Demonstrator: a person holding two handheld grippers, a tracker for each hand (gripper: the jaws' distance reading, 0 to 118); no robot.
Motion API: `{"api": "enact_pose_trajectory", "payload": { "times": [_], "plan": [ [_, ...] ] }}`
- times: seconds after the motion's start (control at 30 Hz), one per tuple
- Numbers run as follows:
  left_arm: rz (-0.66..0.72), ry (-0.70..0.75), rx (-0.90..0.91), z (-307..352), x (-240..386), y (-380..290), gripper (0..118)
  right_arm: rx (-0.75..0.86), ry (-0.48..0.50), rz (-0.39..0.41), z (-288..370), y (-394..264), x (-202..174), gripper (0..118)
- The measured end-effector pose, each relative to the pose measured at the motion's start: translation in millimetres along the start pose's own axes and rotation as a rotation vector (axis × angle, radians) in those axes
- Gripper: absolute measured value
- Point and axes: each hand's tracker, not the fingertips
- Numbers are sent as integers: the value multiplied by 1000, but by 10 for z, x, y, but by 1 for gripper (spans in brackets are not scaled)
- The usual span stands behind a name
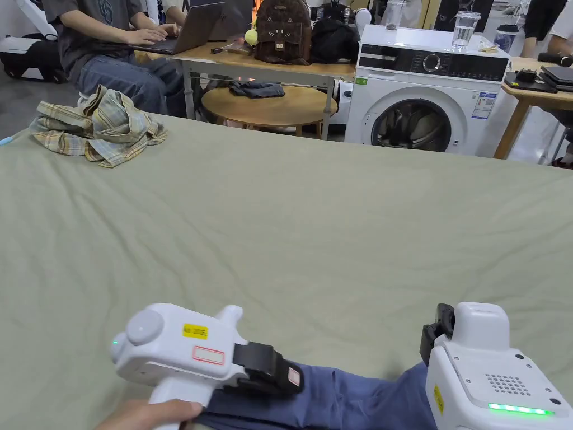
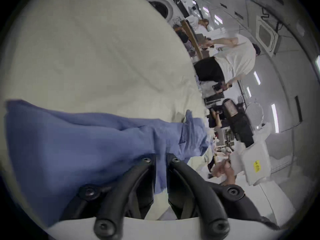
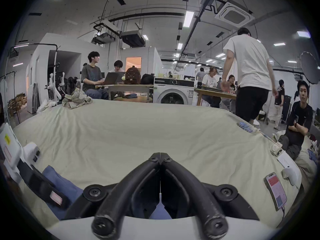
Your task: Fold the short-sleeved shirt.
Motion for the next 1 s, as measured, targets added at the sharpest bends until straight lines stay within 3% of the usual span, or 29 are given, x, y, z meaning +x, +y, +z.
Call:
{"api": "enact_pose_trajectory", "payload": {
  "times": [0.07, 0.13, 0.23, 0.27, 0.47, 0.6, 0.63, 0.67, 0.77, 0.87, 1.0],
  "plan": [
    [-16, 33, 59, 311, -25, 26, 22, 3, 4, 13, 6, 13, -7, 0],
    [-30, 77, 94, 578, -94, 61, 33, 5, 4, 25, 6, 25, -18, 0],
    [-52, 160, 134, 845, -253, 69, 65, 4, 8, 28, 7, 23, -31, 0],
    [-49, 184, 142, 880, -250, 15, 69, 1, 9, 29, 6, 19, -37, 0],
    [58, 96, 14, 548, -672, -133, 69, -9, 16, 7, 9, 0, -45, 0],
    [38, -112, 84, 447, -833, -166, 69, -8, 15, -1, 33, 20, -27, 0],
    [78, -149, 66, 376, -883, -186, 67, -6, 12, 0, 36, 26, -21, 0],
    [94, -158, 59, 335, -976, -175, 58, -5, 12, 0, 41, 32, -13, 0],
    [65, -112, 54, 222, -1010, -206, 17, -2, 8, 0, 55, 39, 0, 0],
    [104, -147, 85, 307, -940, -230, 12, -6, 6, -4, 64, 37, 23, 0],
    [45, -112, 95, 479, -701, -260, 11, -11, 2, -4, 52, 44, 39, 0]
  ]
}}
